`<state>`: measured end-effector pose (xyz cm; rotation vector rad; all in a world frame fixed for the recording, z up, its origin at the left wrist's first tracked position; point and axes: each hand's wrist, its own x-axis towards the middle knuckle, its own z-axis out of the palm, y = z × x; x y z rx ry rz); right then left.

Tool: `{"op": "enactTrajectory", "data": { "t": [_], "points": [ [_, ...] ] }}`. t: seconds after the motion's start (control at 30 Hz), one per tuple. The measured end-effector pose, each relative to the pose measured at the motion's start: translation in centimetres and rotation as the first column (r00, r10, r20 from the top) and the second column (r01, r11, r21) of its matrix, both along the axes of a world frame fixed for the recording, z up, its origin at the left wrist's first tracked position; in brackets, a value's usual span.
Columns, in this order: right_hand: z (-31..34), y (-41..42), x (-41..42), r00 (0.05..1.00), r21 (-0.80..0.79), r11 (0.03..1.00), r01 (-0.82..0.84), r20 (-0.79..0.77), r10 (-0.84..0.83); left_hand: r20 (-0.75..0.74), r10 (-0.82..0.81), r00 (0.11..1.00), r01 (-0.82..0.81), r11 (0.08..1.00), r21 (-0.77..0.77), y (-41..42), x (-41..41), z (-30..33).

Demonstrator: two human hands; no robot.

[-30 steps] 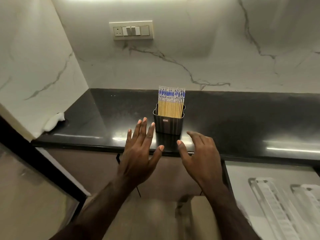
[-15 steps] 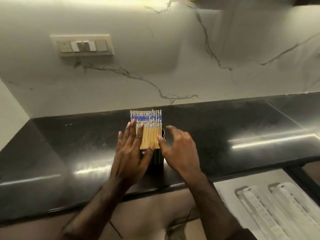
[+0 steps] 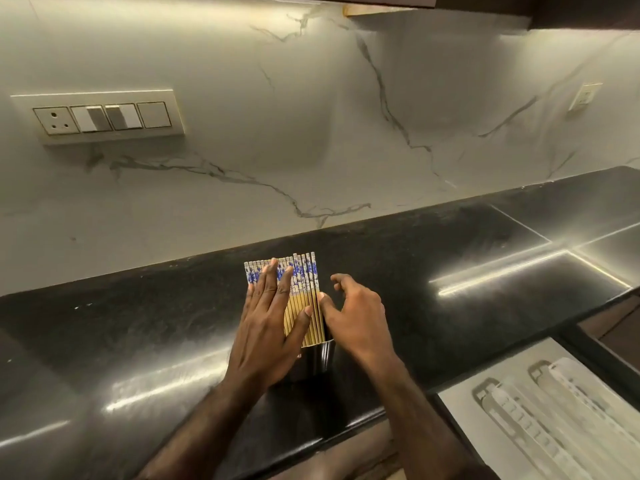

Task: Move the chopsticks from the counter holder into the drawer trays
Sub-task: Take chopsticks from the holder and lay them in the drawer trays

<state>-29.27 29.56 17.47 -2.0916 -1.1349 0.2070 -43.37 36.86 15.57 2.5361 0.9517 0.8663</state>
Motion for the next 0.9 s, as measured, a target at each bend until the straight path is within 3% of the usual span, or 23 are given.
{"op": "enactTrajectory", "data": {
  "t": [0.43,0.67,0.9],
  "points": [
    [-2.0,6.9,3.9,0.982,0.009,0.997,-0.071,-0.177,0.071,-0.018,0.077,0.997,-0.078,0.995,-0.056,4.6,3.5,-0.9],
    [-3.1,9.9,5.5,0.924,-0.006,0.993,-0.119,-0.367,0.108,-0.013,0.061,0.998,-0.063,0.99,-0.123,5.4,5.7,-2.0],
    [-3.7,10.9,6.2,0.866,0.032,0.98,-0.199,-0.463,0.191,0.05,0.055,0.997,-0.048,0.99,-0.133,6.4,6.7,-2.1]
  ]
}}
